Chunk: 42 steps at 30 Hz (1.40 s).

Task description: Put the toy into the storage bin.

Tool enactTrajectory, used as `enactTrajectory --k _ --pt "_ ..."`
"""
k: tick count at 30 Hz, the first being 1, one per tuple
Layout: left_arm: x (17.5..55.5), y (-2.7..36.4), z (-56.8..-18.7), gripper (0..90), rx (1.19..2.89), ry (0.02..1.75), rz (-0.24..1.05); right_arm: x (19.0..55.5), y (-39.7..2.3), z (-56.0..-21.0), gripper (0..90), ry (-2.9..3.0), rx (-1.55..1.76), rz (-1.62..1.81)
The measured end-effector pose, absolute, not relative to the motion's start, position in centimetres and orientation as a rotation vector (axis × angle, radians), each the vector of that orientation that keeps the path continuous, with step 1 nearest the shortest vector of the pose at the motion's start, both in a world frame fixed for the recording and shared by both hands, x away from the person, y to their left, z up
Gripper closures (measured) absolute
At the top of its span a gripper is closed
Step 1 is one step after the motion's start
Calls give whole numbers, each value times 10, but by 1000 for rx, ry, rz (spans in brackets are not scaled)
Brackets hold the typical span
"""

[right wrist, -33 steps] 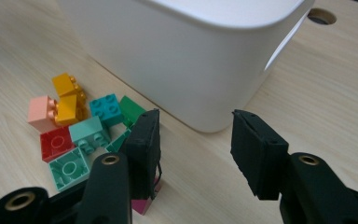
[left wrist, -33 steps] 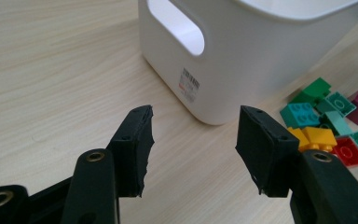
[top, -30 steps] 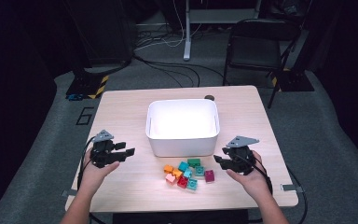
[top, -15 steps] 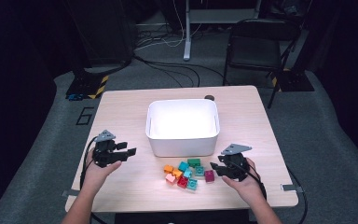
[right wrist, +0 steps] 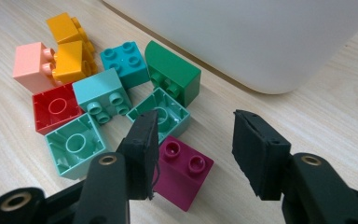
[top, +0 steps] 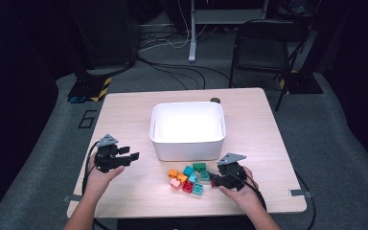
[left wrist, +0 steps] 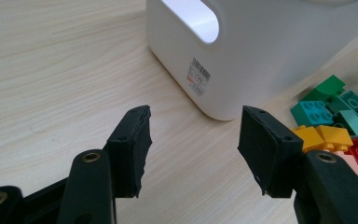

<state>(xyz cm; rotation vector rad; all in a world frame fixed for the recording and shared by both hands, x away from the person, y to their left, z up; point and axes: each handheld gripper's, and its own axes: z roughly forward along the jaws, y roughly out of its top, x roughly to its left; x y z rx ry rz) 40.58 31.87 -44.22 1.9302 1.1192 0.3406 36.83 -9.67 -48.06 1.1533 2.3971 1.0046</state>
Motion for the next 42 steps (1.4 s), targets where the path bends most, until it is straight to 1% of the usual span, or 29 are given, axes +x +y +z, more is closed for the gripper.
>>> enactTrajectory --k 5,12,15,22,25,28,35,42 --pt "407 321 -443 431 1926 1130 337 370 -96 -486 466 2414 1184 996" --pt "407 321 -444 431 1929 1128 338 369 -94 -493 466 2439 1169 931" --pt "407 320 -444 431 1924 1131 339 371 -98 -493 486 2435 1180 926" --pt "407 323 -445 431 1924 1135 336 376 -110 -497 495 2430 1244 902" --pt "407 323 -446 431 1915 1142 342 378 -114 -498 546 2432 1259 893" --pt "407 323 -446 431 1923 1139 335 379 -117 -498 575 2425 1279 893" --pt "407 322 -446 432 1923 1136 335 379 -118 -493 581 2425 1272 909" --pt "407 322 -445 432 1919 1134 330 376 -113 -478 582 2456 1233 944"
